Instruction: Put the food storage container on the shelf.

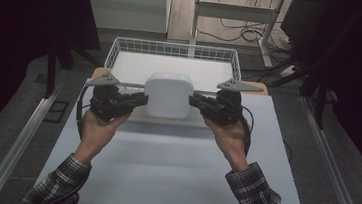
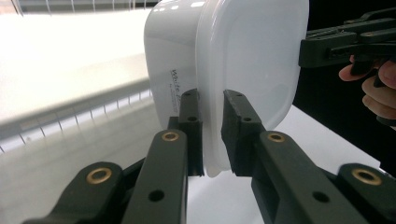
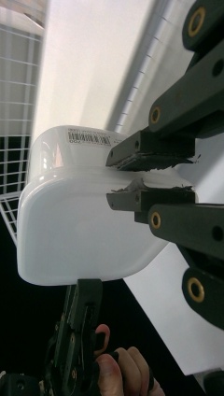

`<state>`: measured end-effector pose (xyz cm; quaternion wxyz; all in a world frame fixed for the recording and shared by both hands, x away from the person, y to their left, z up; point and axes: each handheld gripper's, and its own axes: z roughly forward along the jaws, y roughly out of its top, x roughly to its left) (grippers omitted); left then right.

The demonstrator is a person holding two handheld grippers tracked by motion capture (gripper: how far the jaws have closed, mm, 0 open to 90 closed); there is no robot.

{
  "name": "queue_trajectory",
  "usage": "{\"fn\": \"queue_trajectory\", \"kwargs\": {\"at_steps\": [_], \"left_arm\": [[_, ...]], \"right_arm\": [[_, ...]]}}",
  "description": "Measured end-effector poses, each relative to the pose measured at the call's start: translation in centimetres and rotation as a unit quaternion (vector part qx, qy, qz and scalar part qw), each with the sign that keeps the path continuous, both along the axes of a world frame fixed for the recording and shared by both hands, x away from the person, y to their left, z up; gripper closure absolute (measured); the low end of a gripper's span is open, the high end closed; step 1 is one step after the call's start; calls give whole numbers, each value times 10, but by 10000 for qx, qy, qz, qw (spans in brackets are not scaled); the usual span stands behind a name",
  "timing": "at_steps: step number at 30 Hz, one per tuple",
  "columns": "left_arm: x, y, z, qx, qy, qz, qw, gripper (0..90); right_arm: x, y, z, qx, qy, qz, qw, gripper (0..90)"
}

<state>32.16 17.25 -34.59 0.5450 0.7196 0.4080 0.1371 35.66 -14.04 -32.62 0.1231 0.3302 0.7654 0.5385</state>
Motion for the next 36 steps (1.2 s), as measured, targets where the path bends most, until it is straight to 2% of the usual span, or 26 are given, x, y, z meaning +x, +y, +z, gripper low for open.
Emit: {"fn": "queue_trajectory", "kwargs": {"at_steps": [1, 2, 6, 8, 13, 20, 22, 29, 36], "left_arm": [[4, 1, 6, 3, -3, 1, 10000, 791], [4, 1, 6, 3, -3, 1, 10000, 791], [19, 1, 24, 21, -16, 24, 10000, 792], [21, 0, 26, 17, -12, 32, 10000, 791], [41, -1, 39, 20, 110, 43, 9999, 789], [57, -2, 41, -24, 278, 26, 9996, 783], [63, -2, 40, -51, 331, 17, 9994, 764], [71, -4, 36, -51, 436, 16, 9990, 701], [78, -2, 32, -213, 495, -15, 9985, 661]], "right_arm": [[4, 1, 7, 15, -38, -19, 10000, 786], [4, 1, 7, 15, -38, -19, 10000, 786], [17, 2, 20, 67, -54, -96, 9999, 783], [20, 3, 24, 77, -42, -120, 9999, 783], [38, 4, 35, 96, 17, -242, 9997, 776], [55, 4, 36, 116, 211, -316, 9992, 767], [62, 4, 34, 116, 329, -357, 9988, 764], [71, 7, 33, 94, 431, -437, 9981, 757], [76, 9, 32, 120, 551, -429, 9975, 734]]}}
